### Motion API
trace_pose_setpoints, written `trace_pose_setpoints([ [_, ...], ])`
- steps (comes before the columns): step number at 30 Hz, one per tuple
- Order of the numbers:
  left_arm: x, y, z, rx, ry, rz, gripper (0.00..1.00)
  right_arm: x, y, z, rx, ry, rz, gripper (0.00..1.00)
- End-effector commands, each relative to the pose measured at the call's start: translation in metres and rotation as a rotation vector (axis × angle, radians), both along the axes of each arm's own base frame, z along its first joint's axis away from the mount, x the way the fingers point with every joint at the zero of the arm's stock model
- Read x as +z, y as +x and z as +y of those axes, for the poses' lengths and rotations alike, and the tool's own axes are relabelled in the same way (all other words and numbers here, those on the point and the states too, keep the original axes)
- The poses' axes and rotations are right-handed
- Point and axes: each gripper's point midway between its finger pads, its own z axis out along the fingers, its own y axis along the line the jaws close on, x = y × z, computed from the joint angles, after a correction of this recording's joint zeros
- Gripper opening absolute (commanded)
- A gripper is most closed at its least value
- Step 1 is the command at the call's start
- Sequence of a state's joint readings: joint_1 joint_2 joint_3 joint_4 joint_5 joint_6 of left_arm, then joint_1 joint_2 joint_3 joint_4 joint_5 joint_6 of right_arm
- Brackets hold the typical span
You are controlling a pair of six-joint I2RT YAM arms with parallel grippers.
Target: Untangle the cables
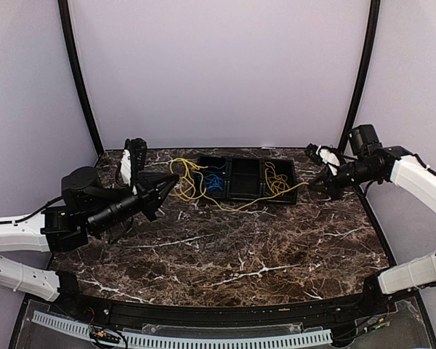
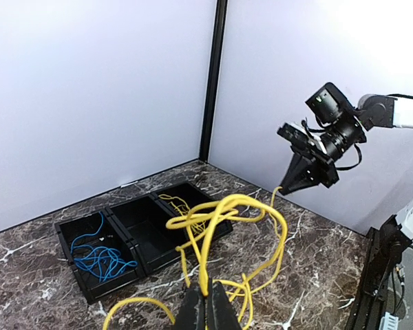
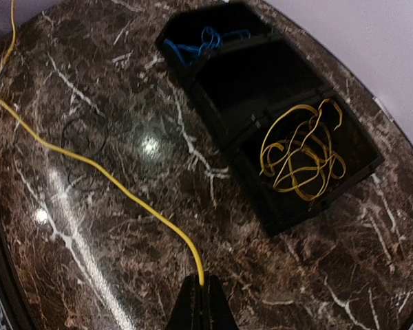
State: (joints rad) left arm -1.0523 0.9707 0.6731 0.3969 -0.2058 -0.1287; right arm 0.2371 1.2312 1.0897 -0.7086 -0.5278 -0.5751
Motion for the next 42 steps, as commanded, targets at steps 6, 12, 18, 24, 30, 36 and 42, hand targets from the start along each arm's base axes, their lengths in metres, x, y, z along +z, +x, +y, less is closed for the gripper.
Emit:
trace_pose_setpoints([
  [6,-0.101,-0.007,0.004,-0.011,0.123,0.158,0.0,-0.083,-0.055,0.012,0.226,-0.17,0.098,0.46],
  [12,-0.154,-0.006,-0.004,-0.009,0.134,0.304,0.0,-0.109,-0.085,0.073,0.436,-0.249,0.111,0.6],
  [18,-0.197,-0.002,0.0,0.06,0.173,0.449,0.0,-0.128,-0.105,0.133,0.605,-0.243,0.101,0.61],
  [24,-0.216,-0.003,0.006,0.093,0.151,0.5,0.0,-0.144,-0.116,0.174,0.741,-0.326,0.004,0.6],
  [30,-0.221,-0.003,0.006,0.094,0.142,0.514,0.0,-0.155,-0.127,0.208,0.819,-0.356,-0.021,0.59],
  [36,-0.226,-0.002,0.013,0.13,0.139,0.53,0.0,-0.164,-0.134,0.234,0.876,-0.337,-0.012,0.59],
  [42,-0.23,-0.001,0.027,0.191,0.13,0.564,0.0,-0.168,-0.145,0.255,0.923,-0.277,0.032,0.59],
])
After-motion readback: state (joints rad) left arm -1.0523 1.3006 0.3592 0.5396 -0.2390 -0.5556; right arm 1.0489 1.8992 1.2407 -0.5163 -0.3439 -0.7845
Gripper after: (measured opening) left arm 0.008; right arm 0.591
